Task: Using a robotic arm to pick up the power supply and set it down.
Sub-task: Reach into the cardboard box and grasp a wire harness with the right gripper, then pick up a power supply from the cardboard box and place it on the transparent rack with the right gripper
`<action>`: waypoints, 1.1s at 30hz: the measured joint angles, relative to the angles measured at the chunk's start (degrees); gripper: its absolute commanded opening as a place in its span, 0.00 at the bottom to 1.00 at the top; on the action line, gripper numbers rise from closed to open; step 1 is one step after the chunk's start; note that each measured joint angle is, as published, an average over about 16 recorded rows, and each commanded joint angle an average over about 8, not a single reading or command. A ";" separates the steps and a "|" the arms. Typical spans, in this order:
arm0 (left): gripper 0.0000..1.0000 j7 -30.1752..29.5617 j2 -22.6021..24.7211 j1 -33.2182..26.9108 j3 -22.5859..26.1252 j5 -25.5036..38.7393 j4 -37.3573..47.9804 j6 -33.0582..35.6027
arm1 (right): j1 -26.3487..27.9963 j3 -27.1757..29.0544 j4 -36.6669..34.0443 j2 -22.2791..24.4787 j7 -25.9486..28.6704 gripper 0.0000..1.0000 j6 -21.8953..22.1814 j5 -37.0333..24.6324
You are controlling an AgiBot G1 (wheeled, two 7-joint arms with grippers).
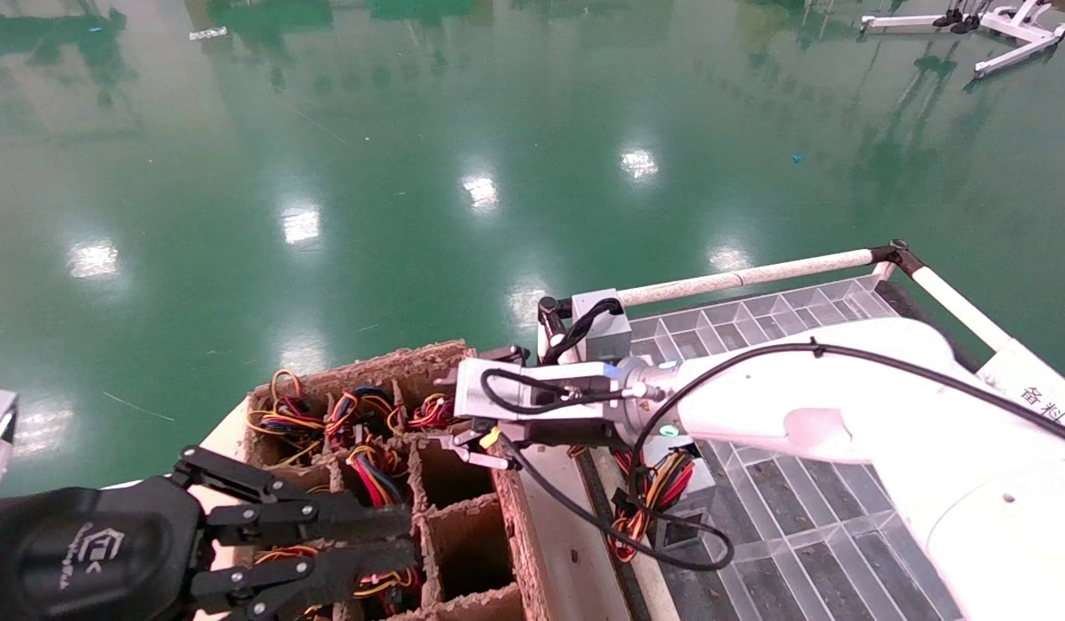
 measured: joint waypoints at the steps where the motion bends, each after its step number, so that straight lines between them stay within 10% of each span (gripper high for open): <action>1: 1.00 0.00 0.00 0.00 0.00 0.00 0.00 0.00 | -0.07 -0.60 0.21 -0.01 0.25 0.00 0.46 0.39; 33: 1.00 0.07 -0.05 -0.03 0.13 -0.09 0.00 -0.06 | 2.85 -12.73 -0.95 0.67 4.97 0.00 3.84 14.82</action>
